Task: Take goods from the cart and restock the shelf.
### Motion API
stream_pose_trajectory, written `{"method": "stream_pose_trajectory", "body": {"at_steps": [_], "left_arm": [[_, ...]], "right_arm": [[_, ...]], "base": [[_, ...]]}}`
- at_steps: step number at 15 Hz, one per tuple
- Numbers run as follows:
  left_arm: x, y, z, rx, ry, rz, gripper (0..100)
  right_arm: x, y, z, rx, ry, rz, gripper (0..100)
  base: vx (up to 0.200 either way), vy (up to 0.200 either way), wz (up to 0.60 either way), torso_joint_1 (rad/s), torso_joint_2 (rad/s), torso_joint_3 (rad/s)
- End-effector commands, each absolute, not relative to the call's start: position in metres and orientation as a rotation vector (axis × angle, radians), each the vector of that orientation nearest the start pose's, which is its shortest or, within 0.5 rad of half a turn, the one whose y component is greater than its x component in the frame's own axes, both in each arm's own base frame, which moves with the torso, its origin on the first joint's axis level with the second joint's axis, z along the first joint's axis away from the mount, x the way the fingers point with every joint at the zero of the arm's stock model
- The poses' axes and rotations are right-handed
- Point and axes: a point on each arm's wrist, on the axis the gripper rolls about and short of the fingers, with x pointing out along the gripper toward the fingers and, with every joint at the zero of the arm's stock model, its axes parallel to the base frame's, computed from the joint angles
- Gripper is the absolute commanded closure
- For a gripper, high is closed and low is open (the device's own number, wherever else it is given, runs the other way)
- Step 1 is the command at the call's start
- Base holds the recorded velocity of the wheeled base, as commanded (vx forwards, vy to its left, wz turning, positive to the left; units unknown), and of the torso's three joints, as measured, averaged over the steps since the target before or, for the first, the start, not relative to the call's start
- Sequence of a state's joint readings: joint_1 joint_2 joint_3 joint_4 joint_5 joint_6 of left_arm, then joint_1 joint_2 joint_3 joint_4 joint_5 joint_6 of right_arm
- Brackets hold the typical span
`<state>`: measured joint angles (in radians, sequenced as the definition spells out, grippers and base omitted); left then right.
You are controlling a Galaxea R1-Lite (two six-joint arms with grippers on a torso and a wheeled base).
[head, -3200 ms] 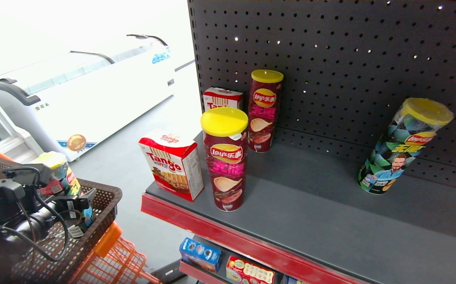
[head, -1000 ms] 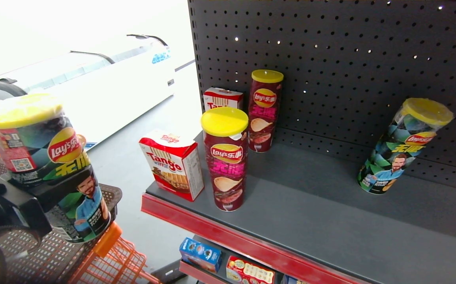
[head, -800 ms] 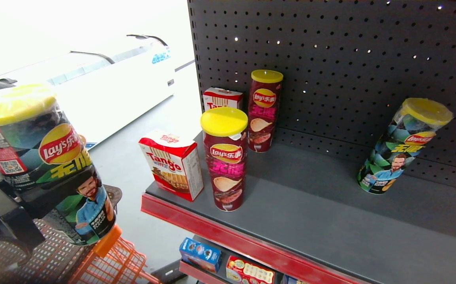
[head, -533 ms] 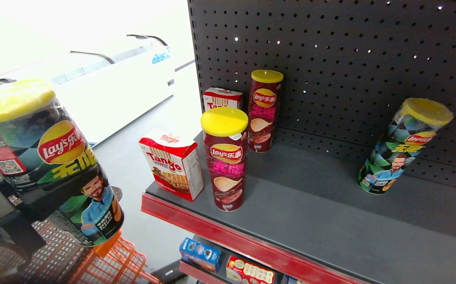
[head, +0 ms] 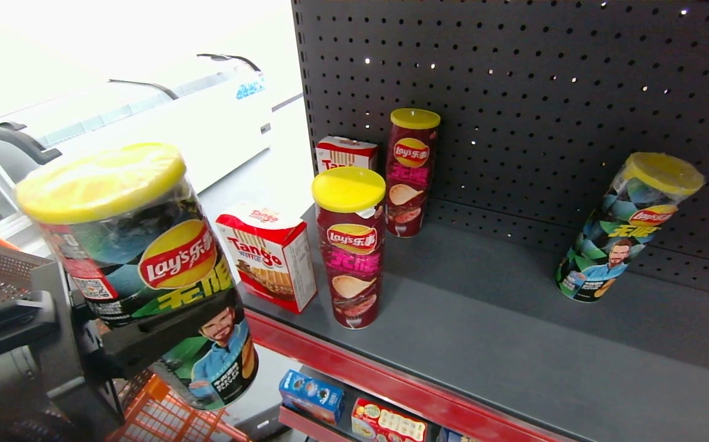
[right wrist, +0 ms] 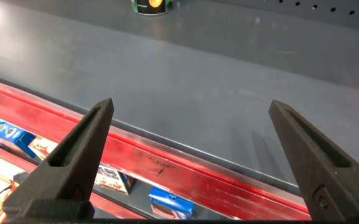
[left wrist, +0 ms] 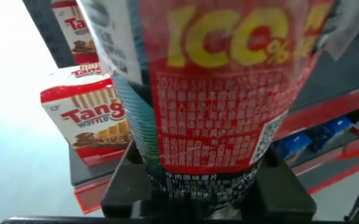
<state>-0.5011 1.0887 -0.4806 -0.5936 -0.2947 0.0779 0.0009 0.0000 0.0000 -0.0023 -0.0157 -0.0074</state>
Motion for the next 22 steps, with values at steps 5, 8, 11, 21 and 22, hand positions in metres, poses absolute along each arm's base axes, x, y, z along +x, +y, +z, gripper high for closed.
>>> {"method": "stream_pose_trajectory", "body": {"at_steps": [5,8,11,21,22], "left_arm": [[0.136,-0.103,0.226,0.077,0.008,-0.983,100],[0.142,-0.113,0.227,0.075,0.001,-1.049,100],[0.145,-0.122,0.225,0.075,0.006,-1.089,100],[0.137,-0.129,0.223,0.076,0.011,-1.160,100],[0.137,-0.128,0.222,0.077,0.014,-1.158,100]], "right_arm": [[-0.023,0.000,0.076,-0.008,-0.003,-0.014,0],[-0.023,0.000,0.076,-0.008,-0.003,-0.014,0],[-0.023,0.000,0.076,-0.008,-0.003,-0.014,0],[-0.023,0.000,0.076,-0.008,-0.003,-0.014,0],[-0.023,0.000,0.076,-0.008,-0.003,-0.014,0]], "base": [[0.000,0.000,0.00,0.000,0.00,0.000],[0.000,0.000,0.00,0.000,0.00,0.000],[0.000,0.000,-0.20,-0.001,0.00,-0.001],[0.000,0.000,-0.48,0.002,0.00,0.002],[0.000,0.000,0.00,0.000,0.00,0.000]]}}
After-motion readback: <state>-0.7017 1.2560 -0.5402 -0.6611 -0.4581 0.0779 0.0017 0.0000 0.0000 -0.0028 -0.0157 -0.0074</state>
